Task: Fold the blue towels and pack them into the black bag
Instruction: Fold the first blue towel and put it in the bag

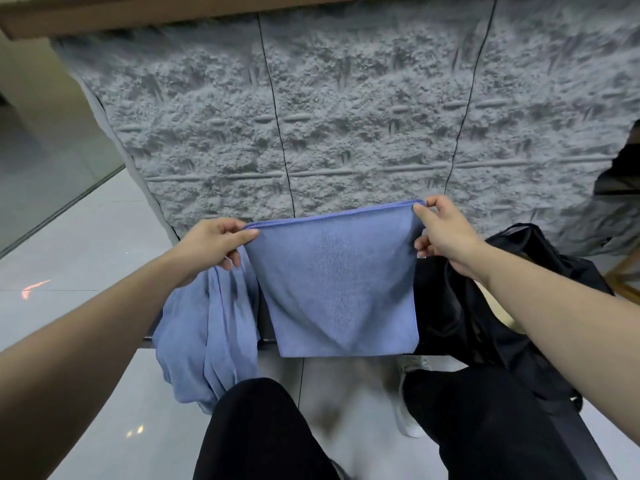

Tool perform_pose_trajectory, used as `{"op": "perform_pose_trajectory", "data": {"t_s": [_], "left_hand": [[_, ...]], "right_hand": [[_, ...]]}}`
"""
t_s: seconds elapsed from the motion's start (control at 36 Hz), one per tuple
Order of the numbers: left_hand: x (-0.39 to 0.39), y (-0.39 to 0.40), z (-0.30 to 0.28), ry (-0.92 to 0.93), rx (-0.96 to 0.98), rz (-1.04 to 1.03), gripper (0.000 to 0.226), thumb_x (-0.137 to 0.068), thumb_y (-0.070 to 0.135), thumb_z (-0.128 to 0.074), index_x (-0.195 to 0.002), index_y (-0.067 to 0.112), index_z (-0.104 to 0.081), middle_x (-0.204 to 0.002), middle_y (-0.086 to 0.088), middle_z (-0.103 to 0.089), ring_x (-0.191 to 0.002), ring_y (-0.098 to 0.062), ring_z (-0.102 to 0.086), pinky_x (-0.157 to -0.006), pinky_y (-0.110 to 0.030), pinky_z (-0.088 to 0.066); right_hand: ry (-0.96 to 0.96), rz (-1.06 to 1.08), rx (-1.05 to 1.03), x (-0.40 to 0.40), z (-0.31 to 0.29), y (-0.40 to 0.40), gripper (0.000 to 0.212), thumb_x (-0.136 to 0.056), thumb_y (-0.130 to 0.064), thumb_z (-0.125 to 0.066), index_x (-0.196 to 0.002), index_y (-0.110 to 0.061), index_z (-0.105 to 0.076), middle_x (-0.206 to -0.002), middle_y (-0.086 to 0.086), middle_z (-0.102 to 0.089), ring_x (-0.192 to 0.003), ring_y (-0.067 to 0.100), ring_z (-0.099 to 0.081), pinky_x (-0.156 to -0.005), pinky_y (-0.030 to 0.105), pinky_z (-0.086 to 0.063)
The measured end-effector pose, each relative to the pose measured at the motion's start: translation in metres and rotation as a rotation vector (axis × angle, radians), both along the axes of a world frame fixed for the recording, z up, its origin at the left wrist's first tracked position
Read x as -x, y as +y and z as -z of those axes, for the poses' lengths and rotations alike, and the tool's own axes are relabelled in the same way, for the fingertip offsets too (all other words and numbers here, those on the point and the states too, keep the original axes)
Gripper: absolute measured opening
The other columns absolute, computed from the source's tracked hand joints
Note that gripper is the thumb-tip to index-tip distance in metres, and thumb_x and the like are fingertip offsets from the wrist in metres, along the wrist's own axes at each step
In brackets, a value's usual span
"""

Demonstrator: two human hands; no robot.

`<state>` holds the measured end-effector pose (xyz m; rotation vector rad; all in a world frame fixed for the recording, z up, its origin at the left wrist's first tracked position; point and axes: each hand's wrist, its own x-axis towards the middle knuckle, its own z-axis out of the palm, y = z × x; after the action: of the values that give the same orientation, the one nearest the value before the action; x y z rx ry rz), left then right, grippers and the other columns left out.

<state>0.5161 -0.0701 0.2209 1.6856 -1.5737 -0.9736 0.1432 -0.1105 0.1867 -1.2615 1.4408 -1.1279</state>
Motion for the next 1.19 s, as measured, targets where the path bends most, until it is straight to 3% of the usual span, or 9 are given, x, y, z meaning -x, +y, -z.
{"op": "perform_pose_trajectory", "data": {"t_s": [0.11, 0.36, 0.47, 0.56, 0.67, 0.81, 0.94, 1.06, 1.19], "left_hand": [[0.005, -0.017, 0.004, -0.017, 0.024, -0.074, 0.023, -0.092, 0.035, -0.068, -0.079, 0.017, -0.064, -0.055, 0.008, -0.053, -0.049, -0.009, -0.051, -0.046, -0.020, -0.045], [0.021, -0.066, -0.007, 0.281, 0.140, -0.171, 0.019, -0.098, 0.029, -0.061, -0.091, 0.014, -0.051, -0.087, -0.012, -0.067, -0.065, -0.013, -0.073, -0.057, -0.020, -0.057], [0.024, -0.079, -0.017, 0.295, 0.283, -0.167, 0.018, -0.097, 0.025, -0.062, -0.083, 0.016, -0.055, -0.081, -0.012, -0.066, -0.067, -0.012, -0.071, -0.064, -0.020, -0.057], [0.025, -0.078, -0.021, 0.247, 0.337, -0.143, 0.018, -0.096, 0.024, -0.064, -0.081, 0.018, -0.057, -0.077, -0.008, -0.065, -0.070, -0.012, -0.069, -0.070, -0.020, -0.058], [0.024, -0.068, -0.013, 0.166, 0.352, -0.069, 0.016, -0.096, 0.018, -0.064, -0.081, 0.019, -0.060, -0.074, -0.003, -0.061, -0.072, -0.012, -0.061, -0.075, -0.022, -0.055], [0.020, -0.045, 0.013, -0.142, 0.300, 0.047, 0.009, -0.087, 0.010, -0.073, -0.090, 0.012, -0.065, -0.076, -0.005, -0.064, -0.062, -0.002, -0.051, -0.066, -0.020, -0.042], [0.016, -0.016, 0.054, -0.256, 0.164, 0.136, 0.014, -0.088, 0.007, -0.071, -0.084, 0.015, -0.061, -0.080, 0.002, -0.062, -0.070, -0.006, -0.053, -0.065, -0.012, -0.041], [0.012, 0.009, 0.085, -0.257, 0.011, 0.196, 0.014, -0.088, 0.010, -0.073, -0.086, 0.011, -0.059, -0.076, -0.008, -0.070, -0.061, -0.006, -0.061, -0.062, -0.018, -0.048], [0.011, 0.033, 0.103, -0.365, -0.092, 0.255, 0.020, -0.088, 0.023, -0.074, -0.087, 0.014, -0.056, -0.060, 0.009, -0.064, -0.055, -0.003, -0.062, -0.059, -0.019, -0.046]], "right_hand": [[-0.008, 0.016, -0.010, -0.007, 0.000, -0.010, 0.016, -0.104, -0.036, -0.045, -0.090, -0.029, -0.042, -0.077, 0.008, -0.054, -0.047, 0.018, -0.058, -0.047, 0.031, -0.052], [-0.082, 0.065, 0.017, -0.019, -0.017, -0.046, 0.017, -0.105, -0.029, -0.042, -0.090, -0.024, -0.037, -0.089, 0.011, -0.056, -0.060, 0.023, -0.065, -0.059, 0.035, -0.060], [-0.097, 0.080, 0.057, -0.015, -0.027, -0.061, 0.013, -0.103, -0.024, -0.047, -0.091, -0.023, -0.043, -0.093, 0.009, -0.058, -0.064, 0.024, -0.063, -0.071, 0.038, -0.060], [-0.136, 0.043, 0.091, -0.010, -0.031, -0.063, 0.004, -0.093, -0.015, -0.051, -0.094, -0.019, -0.052, -0.101, 0.010, -0.059, -0.081, 0.023, -0.064, -0.088, 0.043, -0.058], [-0.017, -0.044, 0.149, -0.003, -0.023, -0.055, 0.028, -0.070, -0.016, -0.059, -0.098, -0.017, -0.064, -0.102, 0.007, -0.069, -0.096, 0.021, -0.066, -0.093, 0.039, -0.053], [0.247, -0.128, 0.103, 0.004, 0.004, -0.034, 0.013, -0.082, -0.003, -0.067, -0.089, -0.013, -0.065, -0.081, 0.000, -0.063, -0.076, 0.011, -0.054, -0.070, 0.026, -0.041], [0.317, -0.186, -0.019, 0.008, 0.036, -0.010, 0.030, -0.090, 0.008, -0.058, -0.079, -0.018, -0.048, -0.074, 0.007, -0.057, -0.051, 0.005, -0.054, -0.049, 0.017, -0.045], [0.385, -0.291, -0.144, 0.011, 0.062, 0.016, 0.026, -0.095, 0.005, -0.051, -0.088, -0.019, -0.043, -0.078, 0.011, -0.056, -0.043, 0.009, -0.061, -0.038, 0.025, -0.052], [0.499, -0.409, -0.158, 0.021, 0.080, 0.041, 0.021, -0.095, -0.007, -0.059, -0.091, -0.018, -0.042, -0.073, 0.012, -0.059, -0.045, 0.018, -0.061, -0.041, 0.030, -0.052]]}}
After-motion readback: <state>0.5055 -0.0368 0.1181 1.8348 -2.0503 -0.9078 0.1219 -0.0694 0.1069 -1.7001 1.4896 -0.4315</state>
